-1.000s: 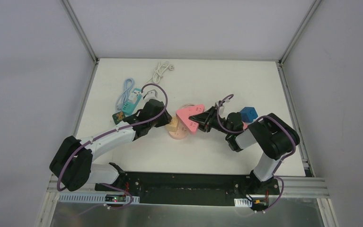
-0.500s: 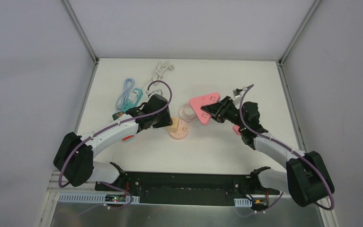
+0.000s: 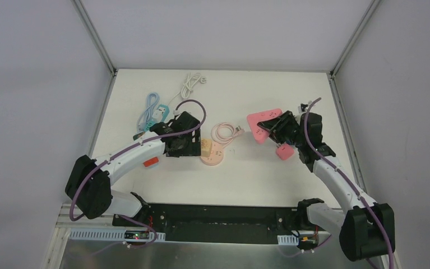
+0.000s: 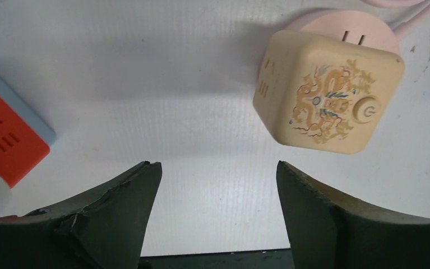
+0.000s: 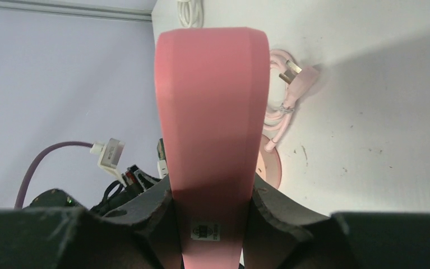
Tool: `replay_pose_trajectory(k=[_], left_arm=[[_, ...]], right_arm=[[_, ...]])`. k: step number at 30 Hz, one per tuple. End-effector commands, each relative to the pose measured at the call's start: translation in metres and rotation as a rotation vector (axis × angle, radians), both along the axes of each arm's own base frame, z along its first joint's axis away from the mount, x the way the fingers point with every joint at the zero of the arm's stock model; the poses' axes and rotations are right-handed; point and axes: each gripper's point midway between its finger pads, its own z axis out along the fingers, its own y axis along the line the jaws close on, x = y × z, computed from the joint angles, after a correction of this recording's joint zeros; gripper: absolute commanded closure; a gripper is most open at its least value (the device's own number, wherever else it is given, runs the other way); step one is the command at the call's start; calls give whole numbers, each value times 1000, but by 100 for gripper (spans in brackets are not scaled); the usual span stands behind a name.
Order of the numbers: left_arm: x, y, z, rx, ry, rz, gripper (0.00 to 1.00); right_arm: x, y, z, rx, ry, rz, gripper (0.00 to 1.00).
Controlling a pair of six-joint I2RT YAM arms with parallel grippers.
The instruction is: Pull the plug off the socket
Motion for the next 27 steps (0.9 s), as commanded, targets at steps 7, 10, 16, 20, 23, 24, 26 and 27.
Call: replay_pose_trajectory(k=[7,10,16,20,23,24,26,27], left_arm=[[-7,35,35,95,-95,-1,1],[-13,42,39,91,-115,3,1],[-26,47,44,48,-132,-8,2],[-34,51,45,38,-129,-27,3],[-37,54,46,35,-142,-33,3],[-38,55,46,36,-145,-33,3],[-40,58,44,40,-146,-29,3],[-40,59,44,40,-149,-23,3]], right_arm=[[76,-9,-20,-66,86,-68,100],[98,-17,-36,-65,82,-88,97],[137,-42,-74,-63,90,-157,97],[138,-30,-77,93,114,-80,65],[142,-32,-87,84,123,-83,50],[142,-32,-89,82,128,-83,45],[140,-34,-95,68,145,-87,36],[138,-35,-97,58,155,-92,32]])
